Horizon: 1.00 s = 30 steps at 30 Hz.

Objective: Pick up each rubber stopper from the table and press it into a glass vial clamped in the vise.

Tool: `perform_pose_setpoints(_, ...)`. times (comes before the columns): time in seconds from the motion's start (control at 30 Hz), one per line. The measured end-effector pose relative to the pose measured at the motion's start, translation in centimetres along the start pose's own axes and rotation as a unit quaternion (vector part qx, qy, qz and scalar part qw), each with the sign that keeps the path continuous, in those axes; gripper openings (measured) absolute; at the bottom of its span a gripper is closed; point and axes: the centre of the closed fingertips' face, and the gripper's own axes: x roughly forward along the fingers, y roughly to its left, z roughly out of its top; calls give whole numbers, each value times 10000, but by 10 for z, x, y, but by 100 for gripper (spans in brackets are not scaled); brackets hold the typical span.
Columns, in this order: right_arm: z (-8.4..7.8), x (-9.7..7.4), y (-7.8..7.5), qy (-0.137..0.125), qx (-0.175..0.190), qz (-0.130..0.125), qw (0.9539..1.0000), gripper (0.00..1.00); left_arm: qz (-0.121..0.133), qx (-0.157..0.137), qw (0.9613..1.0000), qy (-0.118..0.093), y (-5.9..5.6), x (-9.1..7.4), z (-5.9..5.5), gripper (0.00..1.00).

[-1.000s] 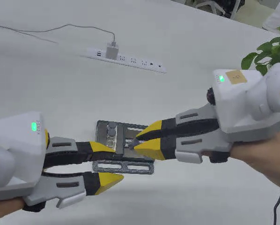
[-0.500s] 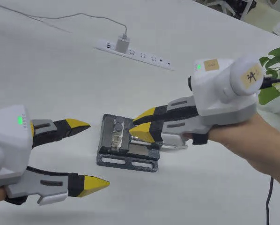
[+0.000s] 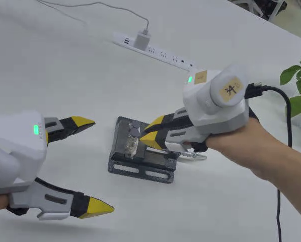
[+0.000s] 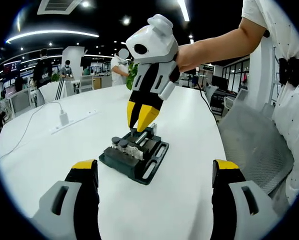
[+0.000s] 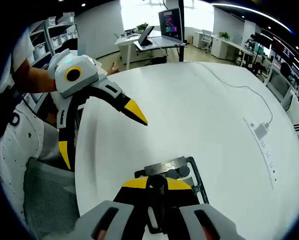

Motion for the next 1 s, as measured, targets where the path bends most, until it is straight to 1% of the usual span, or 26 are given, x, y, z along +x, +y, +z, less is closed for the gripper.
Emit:
perform_pose_setpoints(0.07,-3,5,-1,122,-93,-21,9999,6,-6,-26,10000,-1,0,1,-1,95)
perform_pose_setpoints(0.3,-7,16,-2,255,-143,2,9996,6,-33,-68,10000,-29,2,1,-4,95)
perform_pose_setpoints(0.53,-9,20,-3,340,-168,25,9993,6,-32,-122,9999,-59,4,0,-5,95)
perform_pose_setpoints(0.83,-11,25,-3,419,-241,41,9988,6,-42,-153,9998,-84,4,-1,-6,95)
perform_pose_setpoints(1.0,-11,26,-3,478,-355,50,9982,6,-48,-162,9998,-69,4,-1,-8,95)
